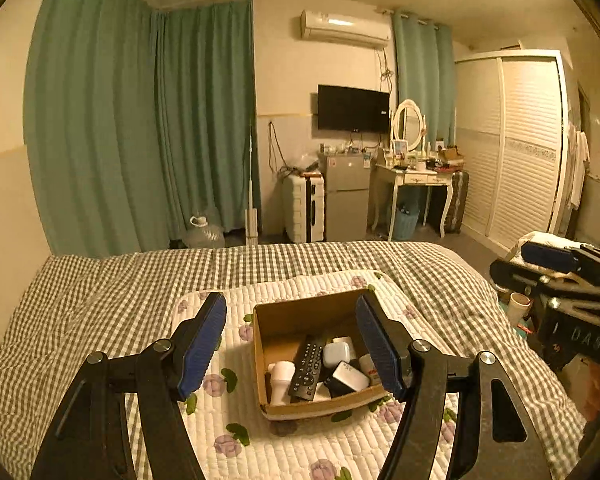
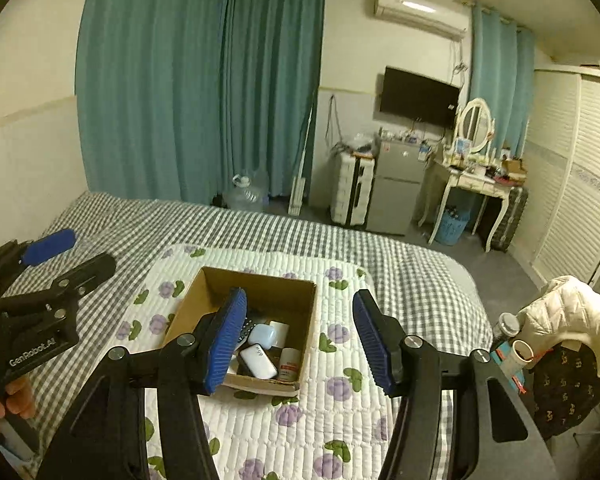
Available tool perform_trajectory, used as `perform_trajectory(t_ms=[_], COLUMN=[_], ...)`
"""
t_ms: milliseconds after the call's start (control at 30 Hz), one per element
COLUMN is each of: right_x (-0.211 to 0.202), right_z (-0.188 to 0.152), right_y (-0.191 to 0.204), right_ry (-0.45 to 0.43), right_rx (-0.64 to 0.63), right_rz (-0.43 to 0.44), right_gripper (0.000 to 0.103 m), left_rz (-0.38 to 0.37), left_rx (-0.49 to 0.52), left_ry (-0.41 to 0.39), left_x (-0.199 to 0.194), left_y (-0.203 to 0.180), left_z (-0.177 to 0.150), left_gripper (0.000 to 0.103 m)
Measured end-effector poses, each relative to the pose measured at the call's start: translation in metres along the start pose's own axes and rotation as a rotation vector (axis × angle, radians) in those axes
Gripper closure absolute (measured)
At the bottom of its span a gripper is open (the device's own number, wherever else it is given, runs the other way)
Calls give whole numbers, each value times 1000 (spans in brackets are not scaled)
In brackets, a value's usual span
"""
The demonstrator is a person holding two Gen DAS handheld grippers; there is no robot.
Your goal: Organize rigid objects
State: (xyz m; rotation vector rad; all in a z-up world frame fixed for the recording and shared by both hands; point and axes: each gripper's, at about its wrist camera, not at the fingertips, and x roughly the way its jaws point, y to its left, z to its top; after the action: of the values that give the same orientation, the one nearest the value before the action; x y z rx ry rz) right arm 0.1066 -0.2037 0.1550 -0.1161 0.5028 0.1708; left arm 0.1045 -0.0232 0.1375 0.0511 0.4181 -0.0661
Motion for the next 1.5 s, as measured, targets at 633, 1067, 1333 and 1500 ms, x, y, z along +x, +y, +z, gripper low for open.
perform_trajectory(t_ms=[633, 1067, 1333, 1500], right_x=[60, 69, 66, 67], right_z=[-112, -120, -120, -120], right_y=[4, 3, -1, 2], right_ry=[-37, -20, -43, -38], right_rx=[86, 109, 127, 113], right_rz=[28, 18, 9, 1], right_gripper=[6, 0, 0, 0], left_rz=[88, 85, 95, 86], left_rx=[-45, -7, -19, -41], left_ry=[39, 58, 55, 71], left_x=[36, 41, 41, 44], left_y=[19, 13, 17, 22], left_z=[-106, -114, -113, -114], left_gripper=[0, 0, 0, 0])
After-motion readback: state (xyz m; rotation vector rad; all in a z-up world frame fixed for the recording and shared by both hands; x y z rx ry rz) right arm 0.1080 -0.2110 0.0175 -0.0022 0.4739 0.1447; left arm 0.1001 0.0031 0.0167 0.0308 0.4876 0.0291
